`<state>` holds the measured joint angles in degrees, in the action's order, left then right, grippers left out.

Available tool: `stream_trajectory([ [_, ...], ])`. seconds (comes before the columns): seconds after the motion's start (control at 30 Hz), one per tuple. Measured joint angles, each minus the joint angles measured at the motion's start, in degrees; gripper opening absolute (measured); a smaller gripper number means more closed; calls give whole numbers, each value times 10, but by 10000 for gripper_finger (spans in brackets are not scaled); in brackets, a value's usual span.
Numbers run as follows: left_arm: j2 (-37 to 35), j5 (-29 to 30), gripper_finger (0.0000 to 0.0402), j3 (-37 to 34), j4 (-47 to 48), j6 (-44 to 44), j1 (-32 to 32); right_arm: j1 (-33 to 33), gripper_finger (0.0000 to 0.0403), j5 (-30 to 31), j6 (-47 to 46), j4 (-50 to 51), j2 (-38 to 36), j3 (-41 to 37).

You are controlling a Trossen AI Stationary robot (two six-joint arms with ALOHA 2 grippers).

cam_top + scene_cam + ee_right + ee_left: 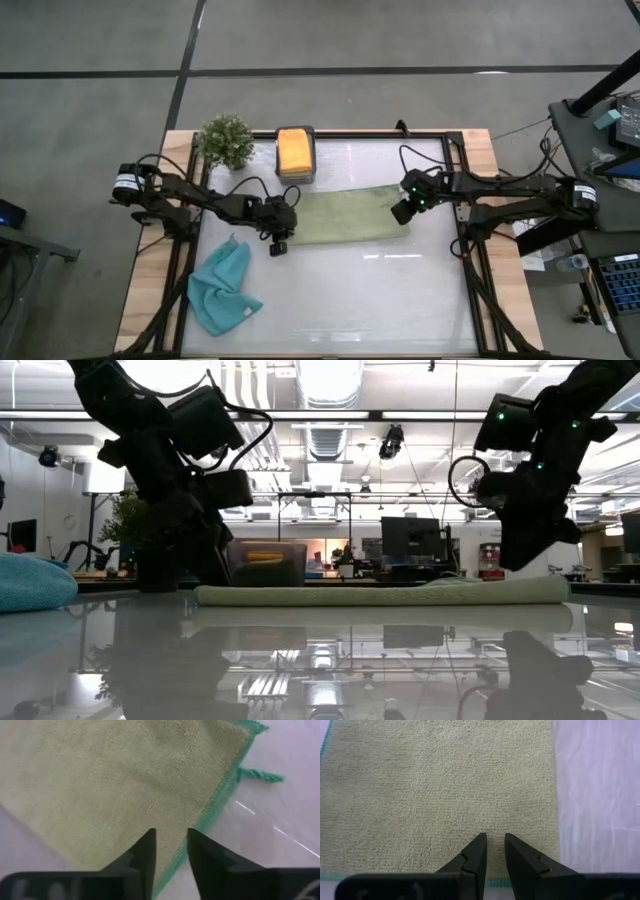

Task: Fold microfiber towels
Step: Fold the green towel

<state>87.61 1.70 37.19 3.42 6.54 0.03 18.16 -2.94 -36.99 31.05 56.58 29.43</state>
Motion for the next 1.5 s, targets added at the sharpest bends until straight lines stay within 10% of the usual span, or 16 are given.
stream_trajectory([
  [0.4, 0, 3, 54, 0, 0, -27, 0, 14, 241, -1, -1, -39, 62, -14],
  [0.73, 0, 3, 54, 0, 0, -30, 1, 14, 262, -6, -13, -80, 110, -17],
  [1.2, 0, 4, 54, -1, 0, -29, 1, 14, 178, -51, -4, -130, 110, -20],
  [1.5, -13, 6, 54, -1, 7, -29, 1, 14, 34, -50, 2, -132, 86, -19],
])
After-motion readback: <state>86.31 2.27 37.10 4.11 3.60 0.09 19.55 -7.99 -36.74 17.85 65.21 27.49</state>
